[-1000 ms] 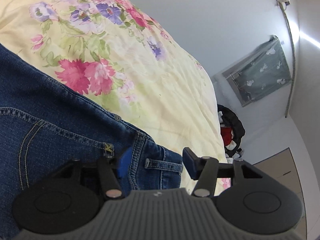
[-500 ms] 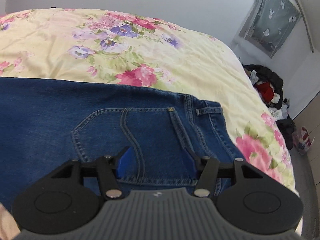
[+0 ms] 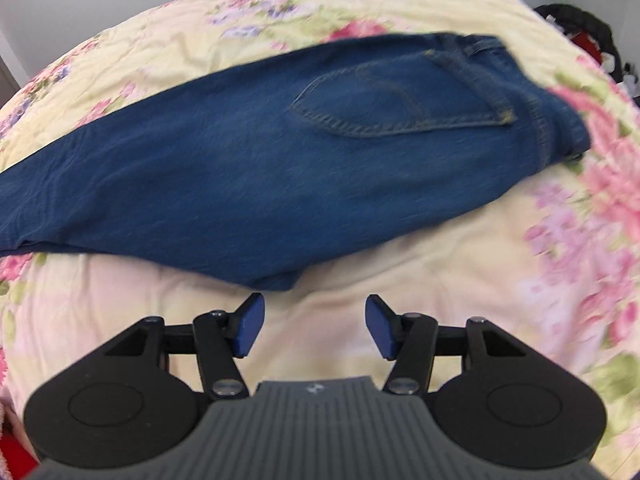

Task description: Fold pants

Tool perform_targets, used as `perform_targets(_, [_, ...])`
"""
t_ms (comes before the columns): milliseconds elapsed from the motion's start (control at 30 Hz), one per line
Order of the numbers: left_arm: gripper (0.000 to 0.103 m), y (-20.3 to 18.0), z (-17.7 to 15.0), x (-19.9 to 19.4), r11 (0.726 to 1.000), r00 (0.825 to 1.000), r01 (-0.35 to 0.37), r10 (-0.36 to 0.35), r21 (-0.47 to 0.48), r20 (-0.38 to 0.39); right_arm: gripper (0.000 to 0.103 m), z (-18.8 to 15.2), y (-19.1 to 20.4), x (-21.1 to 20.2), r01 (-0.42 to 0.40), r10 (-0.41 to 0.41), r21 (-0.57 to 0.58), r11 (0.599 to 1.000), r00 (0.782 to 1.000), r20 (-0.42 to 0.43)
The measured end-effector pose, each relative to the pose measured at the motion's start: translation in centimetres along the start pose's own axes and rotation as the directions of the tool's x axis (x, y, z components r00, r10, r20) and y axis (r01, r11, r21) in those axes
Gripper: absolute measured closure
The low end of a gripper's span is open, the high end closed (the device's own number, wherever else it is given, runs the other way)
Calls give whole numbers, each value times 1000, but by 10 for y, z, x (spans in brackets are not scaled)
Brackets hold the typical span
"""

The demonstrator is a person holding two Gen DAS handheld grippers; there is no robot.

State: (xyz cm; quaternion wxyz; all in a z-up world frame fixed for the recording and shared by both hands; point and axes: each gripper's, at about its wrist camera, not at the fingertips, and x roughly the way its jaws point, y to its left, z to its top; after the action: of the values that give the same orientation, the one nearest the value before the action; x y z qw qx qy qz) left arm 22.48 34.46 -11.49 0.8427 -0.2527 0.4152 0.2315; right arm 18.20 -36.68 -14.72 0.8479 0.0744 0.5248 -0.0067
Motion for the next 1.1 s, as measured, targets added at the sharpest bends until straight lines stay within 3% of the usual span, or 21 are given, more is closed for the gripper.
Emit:
perform_targets(100, [35,-2,-3,2,1000,1000,-10,10,7,-4,55,1,24,10,50,-45,-89,995,998,51])
perform_targets(167, [35,-4,-3,2,1000,1000,-17,17,22,-4,89,5,29,13,62,-55,-124,990,997,58])
perform_targets(267, [35,-5,-3,5,999,1000,-23,23,33,-7,100,6,21,13,62,-59,-97,993,998,27])
perform_targets(433, [35,-2,-4,4,1000,1000,-11,11,8,-5,103,-1,11,20,51,-54,-68,996,998,-38])
perform_targets(633, [33,14,-6,-15,999,1000,26,-26,-47,7,103,-8,10,8,57,-60,-71,996,997,-49])
perform_targets(733, [31,27,-11,-19,989,998,44,-49,-141,-30,103,-7,12,-5,44,-45,-79,996,999,-11])
perform_targets(833, [31,39,-19,-17,963,989,121,-137,-239,-50,102,-3,23,-15,42,-36,-122,992,998,46])
perform_targets(1033, [32,43,-26,0,941,986,155,-165,-301,-6,101,15,65,-8,-10,28,-210,978,996,84])
perform_targets(1100, [35,42,-25,6,950,989,147,-150,-276,12,101,22,79,-4,-21,43,-241,970,995,86])
